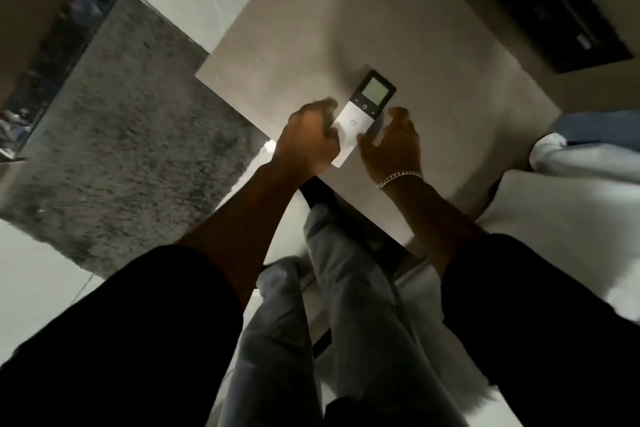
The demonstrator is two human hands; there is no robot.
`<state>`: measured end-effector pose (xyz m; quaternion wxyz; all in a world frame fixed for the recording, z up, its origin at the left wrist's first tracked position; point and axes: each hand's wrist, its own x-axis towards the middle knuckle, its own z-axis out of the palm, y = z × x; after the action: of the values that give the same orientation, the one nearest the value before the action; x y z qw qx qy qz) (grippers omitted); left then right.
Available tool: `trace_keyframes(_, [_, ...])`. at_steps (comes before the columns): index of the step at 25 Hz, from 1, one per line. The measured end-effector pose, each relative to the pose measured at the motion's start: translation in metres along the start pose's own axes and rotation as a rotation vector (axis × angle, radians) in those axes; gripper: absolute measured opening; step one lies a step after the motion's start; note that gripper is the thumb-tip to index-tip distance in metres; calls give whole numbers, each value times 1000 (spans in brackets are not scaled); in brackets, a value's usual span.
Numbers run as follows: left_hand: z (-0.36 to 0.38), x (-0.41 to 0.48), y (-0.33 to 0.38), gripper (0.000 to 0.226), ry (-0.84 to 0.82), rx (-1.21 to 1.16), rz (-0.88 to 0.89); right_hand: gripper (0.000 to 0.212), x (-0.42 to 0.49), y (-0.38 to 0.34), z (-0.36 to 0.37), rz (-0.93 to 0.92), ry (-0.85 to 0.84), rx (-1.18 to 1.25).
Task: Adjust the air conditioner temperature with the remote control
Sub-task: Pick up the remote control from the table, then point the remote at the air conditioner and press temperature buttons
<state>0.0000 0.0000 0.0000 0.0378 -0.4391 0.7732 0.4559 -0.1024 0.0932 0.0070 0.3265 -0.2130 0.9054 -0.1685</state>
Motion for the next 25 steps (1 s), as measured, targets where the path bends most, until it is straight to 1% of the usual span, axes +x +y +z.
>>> trace_keyframes(2, [11, 9, 0, 34, -34, 54, 34, 56, 6, -2, 12, 71, -19, 136])
trace_keyframes(5, [28, 21, 3, 21, 23, -16, -60, 58, 11, 0, 29, 122, 28, 273])
trace_keyframes(7, [29, 26, 2, 21, 26, -22, -121, 55, 15, 1, 32, 148, 56, 306])
trace_keyframes(8, [24, 24, 1, 23, 23, -33, -158, 53, 14, -2, 31, 130, 53, 282])
trace_keyframes(10, [9, 12, -5, 23, 44, -110, -229, 45, 5, -11, 31, 22, 19, 221])
trace_keyframes(12, [-14, -10, -8, 18, 111, -294, -324, 36, -10, -30, 29, -72, -3, 228])
trace_keyframes(14, [-45, -33, -7, 15, 205, -462, -422, 32, -26, -57, 25, -88, -55, 324])
trace_keyframes(16, [-88, -57, -2, 15, 287, -558, -449, 30, -47, -99, 14, -106, -151, 396])
trace_keyframes(19, [-172, -104, 9, 14, 439, -672, -389, 25, -91, -175, -11, -236, -209, 468])
trace_keyframes(21, [-213, -132, 19, 16, 501, -672, -346, 25, -115, -216, -24, -276, -234, 559])
trace_keyframes(22, [-242, -155, 25, 16, 562, -679, -319, 26, -137, -243, -33, -314, -269, 610])
trace_keyframes(25, [-330, -225, 50, 14, 711, -673, -200, 29, -200, -329, -64, -468, -388, 657])
